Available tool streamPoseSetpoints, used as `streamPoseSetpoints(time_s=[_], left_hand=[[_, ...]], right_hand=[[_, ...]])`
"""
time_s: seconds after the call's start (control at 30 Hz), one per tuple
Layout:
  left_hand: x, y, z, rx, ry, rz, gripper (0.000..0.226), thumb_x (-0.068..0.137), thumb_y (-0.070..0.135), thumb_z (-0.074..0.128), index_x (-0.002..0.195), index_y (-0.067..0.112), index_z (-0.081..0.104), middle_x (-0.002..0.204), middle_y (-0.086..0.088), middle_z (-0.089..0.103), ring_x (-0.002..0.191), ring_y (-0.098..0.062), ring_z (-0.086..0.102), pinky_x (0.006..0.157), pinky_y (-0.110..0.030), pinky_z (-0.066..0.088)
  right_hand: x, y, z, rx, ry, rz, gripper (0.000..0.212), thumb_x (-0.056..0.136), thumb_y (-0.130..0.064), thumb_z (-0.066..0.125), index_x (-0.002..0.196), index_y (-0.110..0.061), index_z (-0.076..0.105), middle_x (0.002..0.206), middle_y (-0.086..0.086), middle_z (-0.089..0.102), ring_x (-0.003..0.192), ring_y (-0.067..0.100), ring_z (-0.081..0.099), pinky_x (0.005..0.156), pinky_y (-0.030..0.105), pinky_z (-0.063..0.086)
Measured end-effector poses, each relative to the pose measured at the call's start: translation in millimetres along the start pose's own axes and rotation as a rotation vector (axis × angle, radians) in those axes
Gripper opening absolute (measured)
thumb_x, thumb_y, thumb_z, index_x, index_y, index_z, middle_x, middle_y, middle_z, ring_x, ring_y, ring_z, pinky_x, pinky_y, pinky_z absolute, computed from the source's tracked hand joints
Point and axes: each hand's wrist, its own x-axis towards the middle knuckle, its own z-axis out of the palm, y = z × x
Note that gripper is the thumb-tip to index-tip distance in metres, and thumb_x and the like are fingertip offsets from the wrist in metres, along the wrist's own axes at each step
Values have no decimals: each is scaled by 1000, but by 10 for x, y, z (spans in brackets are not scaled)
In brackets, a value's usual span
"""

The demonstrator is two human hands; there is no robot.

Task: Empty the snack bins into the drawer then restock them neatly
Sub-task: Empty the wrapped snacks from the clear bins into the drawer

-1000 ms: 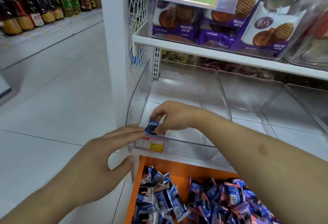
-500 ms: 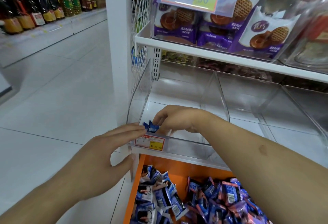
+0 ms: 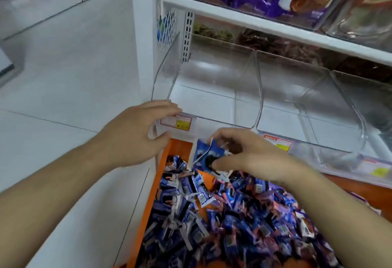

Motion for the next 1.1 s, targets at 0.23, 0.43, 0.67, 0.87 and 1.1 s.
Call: streamPoseSetpoints(time_s=[0.23,0.43,0.67,0.87,1.1], left_hand=[[-34,309,-47,84,-3,-1,56,95,29,65,149,40,52,153,20,48,138,0,43,111,-18,27],[-47,654,31,33,-48,82,53,95,32,66,146,42,55,149,24,51,136,3,46,114,-21,33],[13,1341,335,31,-154,148,48,96,45,64,142,51,52,138,37,50,106,28,42,92,-7,35],[41,1819,923,150,-334,186,47,98,54,58,144,54,47,138,39,40,118,13,40,102,-14,32],[-11,2263,1642,240,-515,222,51,98,58,55,147,49,45,145,31,45,122,5,47,101,-21,42]], right_hand=[[110,450,795,-194,-155,100,67,87,-52,81,146,-40,53,147,-17,54,127,4,54,108,30,46],[-246,587,381,-369,-41,91,67,88,-52,79,148,-35,54,153,-14,50,140,9,48,116,32,41],[-1202,964,-355,-392,69,159,53,90,-43,80,139,-37,60,137,-19,59,122,1,56,101,22,47],[-1872,1687,-747,-412,132,326,54,87,-34,82,137,-37,62,132,-9,65,112,10,64,89,23,49],[-2256,1833,-971,-441,61,321,50,94,-29,75,141,-34,61,141,-3,62,108,17,66,94,36,56]])
